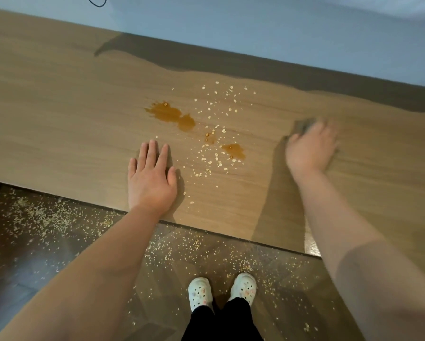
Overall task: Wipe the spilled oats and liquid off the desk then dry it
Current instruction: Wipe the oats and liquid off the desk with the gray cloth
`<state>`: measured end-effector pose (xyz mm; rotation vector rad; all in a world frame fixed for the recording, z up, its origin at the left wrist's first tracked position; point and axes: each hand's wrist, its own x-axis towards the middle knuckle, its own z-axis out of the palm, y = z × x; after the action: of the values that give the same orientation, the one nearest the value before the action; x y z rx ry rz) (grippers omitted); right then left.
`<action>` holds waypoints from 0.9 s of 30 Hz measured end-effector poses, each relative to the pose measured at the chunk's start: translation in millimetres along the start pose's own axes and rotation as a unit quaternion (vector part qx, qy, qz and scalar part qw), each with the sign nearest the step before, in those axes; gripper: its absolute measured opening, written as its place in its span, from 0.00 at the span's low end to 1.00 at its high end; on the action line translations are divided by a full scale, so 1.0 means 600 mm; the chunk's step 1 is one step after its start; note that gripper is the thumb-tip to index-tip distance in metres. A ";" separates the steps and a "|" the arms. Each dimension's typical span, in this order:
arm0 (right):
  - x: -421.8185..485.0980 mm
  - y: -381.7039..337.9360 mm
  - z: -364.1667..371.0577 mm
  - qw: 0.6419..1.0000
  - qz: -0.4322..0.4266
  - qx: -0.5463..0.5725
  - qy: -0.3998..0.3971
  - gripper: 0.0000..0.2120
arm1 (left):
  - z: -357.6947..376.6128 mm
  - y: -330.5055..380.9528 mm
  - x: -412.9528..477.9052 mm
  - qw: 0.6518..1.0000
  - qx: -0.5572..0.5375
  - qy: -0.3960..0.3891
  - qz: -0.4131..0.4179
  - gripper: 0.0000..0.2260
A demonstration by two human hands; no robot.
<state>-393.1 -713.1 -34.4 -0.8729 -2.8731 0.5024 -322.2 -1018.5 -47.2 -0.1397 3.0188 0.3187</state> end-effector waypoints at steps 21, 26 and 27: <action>-0.012 0.019 0.002 0.928 -0.351 -0.007 -0.124 0.26 | -0.002 0.003 0.000 1.000 0.016 -0.007 -0.006 0.32; 0.060 -0.020 0.021 0.984 -0.177 0.014 -0.023 0.21 | -0.007 0.003 0.002 1.000 -0.020 0.011 -0.010 0.29; 0.053 -0.047 0.031 0.989 -0.148 0.012 -0.008 0.21 | -0.008 0.007 0.009 0.998 -0.045 0.026 -0.024 0.27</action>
<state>-437.9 -722.5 -42.8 -0.4283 -2.9306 0.5097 -328.2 -1016.2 -42.0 -0.2317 3.0468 0.4541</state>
